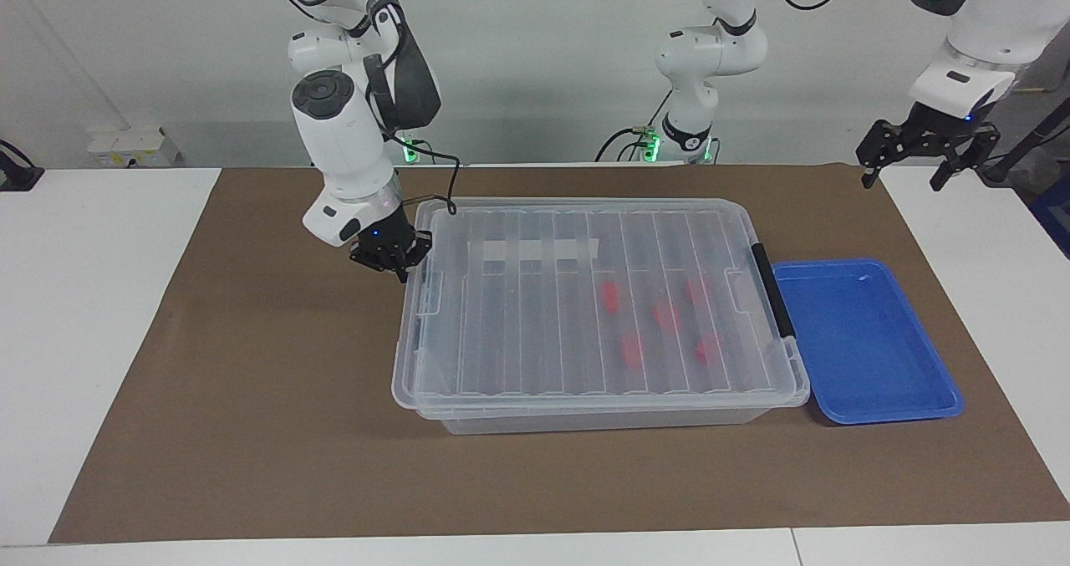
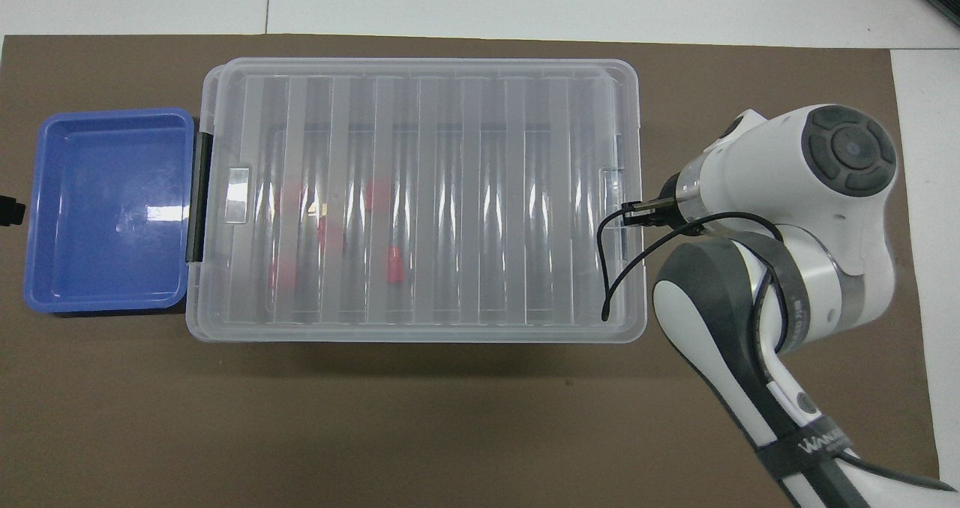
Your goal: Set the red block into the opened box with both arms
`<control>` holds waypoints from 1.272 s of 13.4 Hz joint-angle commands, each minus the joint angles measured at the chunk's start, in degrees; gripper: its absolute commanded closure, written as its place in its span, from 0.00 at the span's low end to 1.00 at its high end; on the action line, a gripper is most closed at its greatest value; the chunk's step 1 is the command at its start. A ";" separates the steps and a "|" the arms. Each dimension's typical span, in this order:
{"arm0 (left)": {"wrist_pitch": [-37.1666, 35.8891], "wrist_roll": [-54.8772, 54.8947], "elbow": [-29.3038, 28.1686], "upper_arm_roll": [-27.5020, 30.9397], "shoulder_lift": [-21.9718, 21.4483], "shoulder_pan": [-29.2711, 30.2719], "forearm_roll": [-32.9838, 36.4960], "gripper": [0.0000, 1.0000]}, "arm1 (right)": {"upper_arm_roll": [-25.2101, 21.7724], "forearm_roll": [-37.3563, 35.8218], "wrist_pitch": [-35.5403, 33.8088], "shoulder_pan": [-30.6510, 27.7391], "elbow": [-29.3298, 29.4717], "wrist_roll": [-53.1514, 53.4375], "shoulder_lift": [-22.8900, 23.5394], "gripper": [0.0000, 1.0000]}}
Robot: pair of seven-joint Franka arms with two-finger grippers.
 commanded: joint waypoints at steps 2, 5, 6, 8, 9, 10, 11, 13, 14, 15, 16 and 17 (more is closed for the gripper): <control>-7.24 0.56 2.40 2.80 0.53 -5.11 1.11 0.00 | 0.71 1.48 0.83 0.50 -1.44 1.19 -1.01 1.00; -5.07 -0.14 2.22 2.27 -0.17 -5.47 1.11 0.00 | 0.71 1.48 0.83 0.68 -1.44 1.19 -1.01 1.00; -3.14 -1.62 2.14 2.35 -0.26 -5.29 0.15 0.00 | 0.80 1.48 0.83 0.68 -1.44 1.28 -1.01 1.00; -1.45 -7.50 2.31 2.44 -0.52 -5.29 -5.21 0.00 | 0.71 1.48 0.74 0.77 -1.17 1.19 -1.01 1.00; -1.62 -7.35 2.23 2.18 -0.52 -5.55 -5.05 0.00 | 0.71 1.48 0.30 0.77 -0.74 1.71 -1.09 1.00; -1.63 -7.35 2.14 1.92 -0.52 -5.64 -5.05 0.00 | 0.71 1.48 -0.14 0.77 -0.65 3.55 -1.53 1.00; -1.63 -7.35 2.14 1.65 -0.44 -5.56 -5.13 0.00 | 0.62 1.48 -0.40 0.24 -0.82 5.04 -2.58 1.00; -1.54 -7.70 2.14 2.61 -0.17 -7.21 -5.13 0.00 | 0.19 1.39 -2.33 -0.63 -0.73 6.28 -4.34 1.00; -1.45 -7.96 2.05 3.31 -0.17 -9.05 -5.13 0.00 | 0.18 1.30 -2.60 -2.29 -0.73 6.46 -5.13 1.00; -1.45 -7.96 1.70 3.75 -0.35 -9.42 -5.13 0.00 | 0.18 1.04 -3.30 -3.27 -0.82 6.55 -6.18 1.00; -1.45 -7.70 0.48 3.67 -0.70 -9.16 -5.13 0.00 | 0.01 0.43 -3.83 -4.23 -0.73 6.47 -6.89 0.82; -1.45 -7.61 -0.92 3.41 -2.09 -8.98 -5.13 0.00 | 0.10 0.34 -4.35 -6.24 -0.73 6.38 -7.94 0.36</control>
